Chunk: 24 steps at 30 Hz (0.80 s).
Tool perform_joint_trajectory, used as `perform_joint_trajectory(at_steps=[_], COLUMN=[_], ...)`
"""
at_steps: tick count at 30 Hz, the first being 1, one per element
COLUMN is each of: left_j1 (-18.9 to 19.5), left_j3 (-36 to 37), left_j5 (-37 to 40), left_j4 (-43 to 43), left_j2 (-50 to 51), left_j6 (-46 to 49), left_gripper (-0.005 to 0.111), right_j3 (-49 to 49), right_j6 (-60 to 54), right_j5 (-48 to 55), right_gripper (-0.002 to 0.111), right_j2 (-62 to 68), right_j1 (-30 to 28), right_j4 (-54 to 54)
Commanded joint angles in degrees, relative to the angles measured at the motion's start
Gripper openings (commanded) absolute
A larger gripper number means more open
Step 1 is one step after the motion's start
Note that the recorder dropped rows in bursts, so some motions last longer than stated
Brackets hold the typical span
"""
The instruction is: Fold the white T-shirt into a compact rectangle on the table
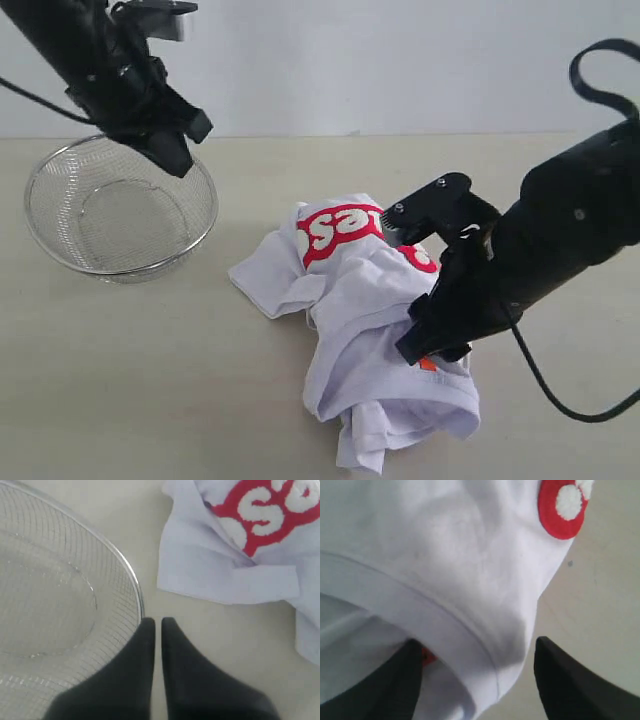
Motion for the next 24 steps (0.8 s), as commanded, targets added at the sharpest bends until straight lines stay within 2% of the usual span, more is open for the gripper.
perform_joint_trajectory(at_steps=[1, 2, 3, 8, 14, 16, 19, 24], left_j1=[-0.19, -0.19, -0.19, -0.19, -0.19, -0.19, -0.19, -0.19], left_j3=[13.32, 15.66, 17.60, 23.44, 29.02, 29.77, 30.04, 30.02], left_j5=[-7.82, -7.93, -7.93, -9.22, -13.09, -12.96, -12.72, -12.79], left_j4=[-5.58, -7.04, -7.30, -7.30, -5.56, -5.42, -5.42, -6.47], left_j2=[-10.86, -13.27, -15.53, -22.73, -30.71, -31.96, -32.35, -31.34], left_j6=[-1.04, -0.60, -0.61, -0.61, -0.61, -0.61, -0.61, -0.61], left_gripper=[0.005, 0.005, 0.005, 0.005, 0.005, 0.005, 0.005, 0.005], right_j3=[-0.22, -0.22, -0.33, -4.39, -11.22, -12.91, -15.28, -19.57], right_j6=[0.74, 0.74, 0.70, 0.70, 1.39, 2.00, 8.90, 9.00], right_j5=[-6.87, -7.57, -8.02, -1.97, 6.54, 7.49, 8.13, 9.21], right_gripper=[0.036, 0.015, 0.001, 0.000, 0.000, 0.000, 0.000, 0.000], right_j2=[4.24, 4.78, 4.94, 1.41, -12.89, -17.66, -24.39, -30.44], right_j1=[-0.09, -0.09, -0.09, -0.09, -0.09, -0.09, -0.09, -0.09], right_j4=[-0.38, -0.70, -0.93, -1.37, -7.18, -10.41, -16.99, -18.06])
